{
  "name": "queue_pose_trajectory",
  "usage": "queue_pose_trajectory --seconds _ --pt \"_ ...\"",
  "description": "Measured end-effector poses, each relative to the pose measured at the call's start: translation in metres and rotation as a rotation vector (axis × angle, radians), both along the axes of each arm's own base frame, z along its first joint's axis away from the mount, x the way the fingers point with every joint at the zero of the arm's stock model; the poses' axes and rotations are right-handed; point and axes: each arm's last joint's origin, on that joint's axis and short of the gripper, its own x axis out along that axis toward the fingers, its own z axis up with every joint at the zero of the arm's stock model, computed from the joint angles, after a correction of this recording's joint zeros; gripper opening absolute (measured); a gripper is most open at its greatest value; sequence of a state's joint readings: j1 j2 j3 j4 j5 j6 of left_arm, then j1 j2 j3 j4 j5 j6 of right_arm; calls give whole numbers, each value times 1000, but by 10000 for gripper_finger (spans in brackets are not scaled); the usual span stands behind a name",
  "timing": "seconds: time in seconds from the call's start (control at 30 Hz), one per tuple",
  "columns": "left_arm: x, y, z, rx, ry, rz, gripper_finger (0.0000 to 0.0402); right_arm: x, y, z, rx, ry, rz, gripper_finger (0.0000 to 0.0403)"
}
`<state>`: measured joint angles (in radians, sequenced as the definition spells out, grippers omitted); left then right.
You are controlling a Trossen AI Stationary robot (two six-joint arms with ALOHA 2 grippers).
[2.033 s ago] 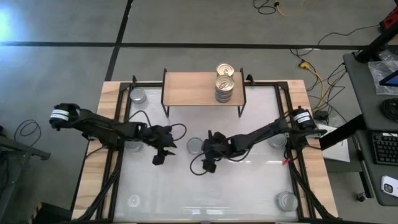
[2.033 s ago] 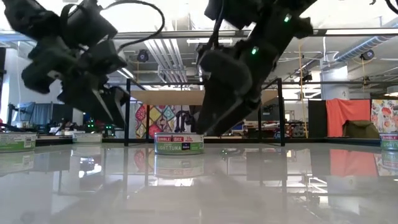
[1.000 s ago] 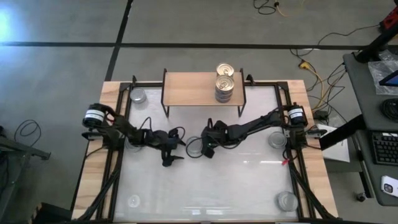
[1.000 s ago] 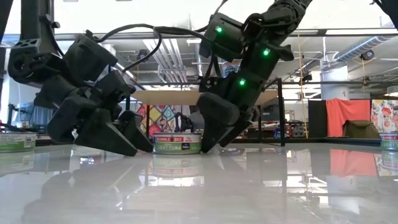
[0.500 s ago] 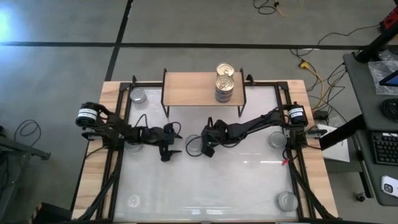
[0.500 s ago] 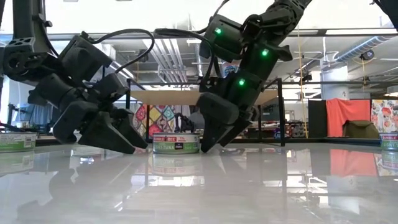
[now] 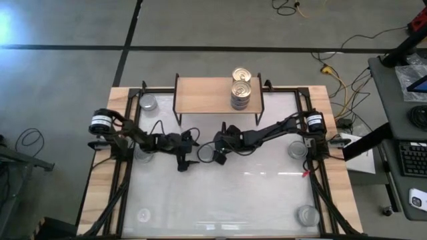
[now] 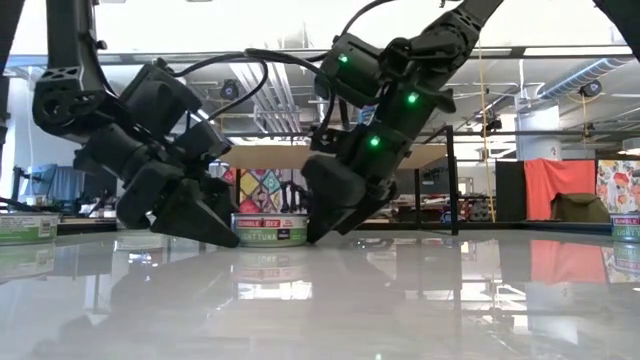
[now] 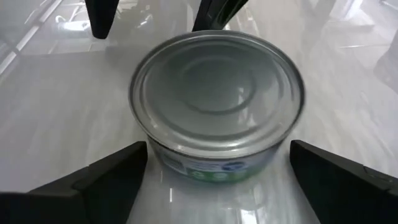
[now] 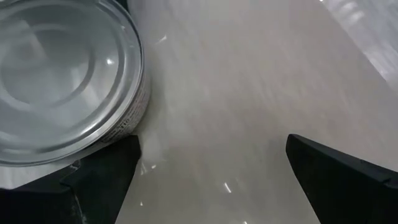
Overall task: Stack canned seafood by type on shelf
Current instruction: Put the green tuna on the shelf
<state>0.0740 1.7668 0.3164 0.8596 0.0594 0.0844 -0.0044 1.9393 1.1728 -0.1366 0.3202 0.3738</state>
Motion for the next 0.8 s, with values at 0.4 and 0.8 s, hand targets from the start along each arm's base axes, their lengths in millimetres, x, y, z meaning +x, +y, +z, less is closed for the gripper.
queue_pose_trajectory --seconds 0.4,0.8 --pt "5 0 -4 -27 -28 -18 379 9 1 -8 3 -81 -13 400" --pt "4 0 -3 -26 -85 -20 378 7 11 -1 32 33 -22 400"
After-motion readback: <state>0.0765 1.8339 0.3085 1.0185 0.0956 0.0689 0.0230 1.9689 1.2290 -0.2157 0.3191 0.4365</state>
